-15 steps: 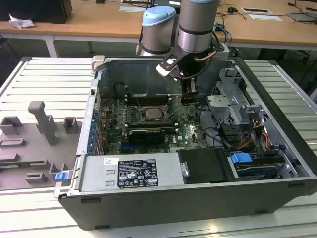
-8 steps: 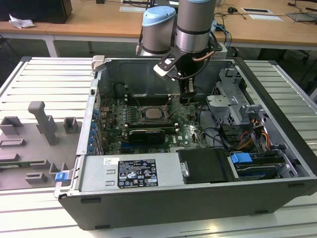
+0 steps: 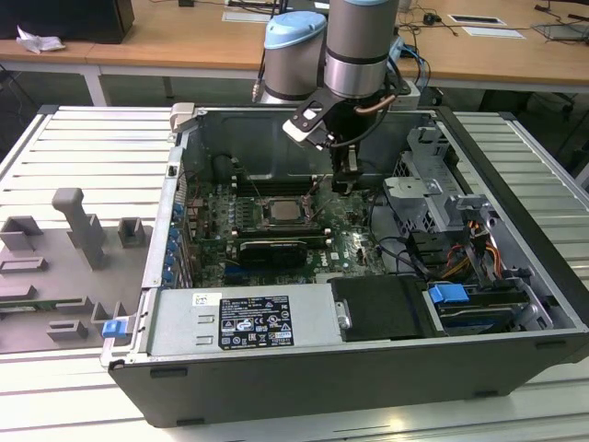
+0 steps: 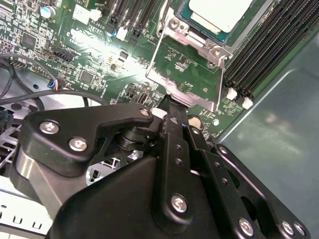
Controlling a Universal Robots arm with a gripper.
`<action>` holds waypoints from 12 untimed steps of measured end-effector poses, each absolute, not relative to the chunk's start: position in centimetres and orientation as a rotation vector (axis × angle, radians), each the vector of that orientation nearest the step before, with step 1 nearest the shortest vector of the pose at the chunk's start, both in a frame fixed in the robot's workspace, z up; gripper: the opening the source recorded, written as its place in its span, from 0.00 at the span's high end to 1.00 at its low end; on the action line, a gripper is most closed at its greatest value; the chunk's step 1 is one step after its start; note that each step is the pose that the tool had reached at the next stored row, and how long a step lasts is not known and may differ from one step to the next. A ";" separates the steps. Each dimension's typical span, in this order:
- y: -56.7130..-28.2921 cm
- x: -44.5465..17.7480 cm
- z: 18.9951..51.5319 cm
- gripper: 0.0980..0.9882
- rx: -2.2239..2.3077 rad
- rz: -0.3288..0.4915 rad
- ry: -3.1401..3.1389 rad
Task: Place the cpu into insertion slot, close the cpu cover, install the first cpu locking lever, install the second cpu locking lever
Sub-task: 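Close the cpu cover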
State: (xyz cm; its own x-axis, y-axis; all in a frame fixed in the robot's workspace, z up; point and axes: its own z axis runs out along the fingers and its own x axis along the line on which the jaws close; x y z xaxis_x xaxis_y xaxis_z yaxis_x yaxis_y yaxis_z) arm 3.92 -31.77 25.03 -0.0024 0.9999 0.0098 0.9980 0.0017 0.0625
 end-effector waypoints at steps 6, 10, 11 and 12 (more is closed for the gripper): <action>-31.8 3.6 25.0 0.99 2.192 0.080 2.197; -31.8 3.3 25.0 0.99 2.192 0.080 2.197; -31.8 3.3 25.0 0.99 2.192 0.080 2.197; -31.8 3.2 25.0 0.99 2.192 0.080 2.197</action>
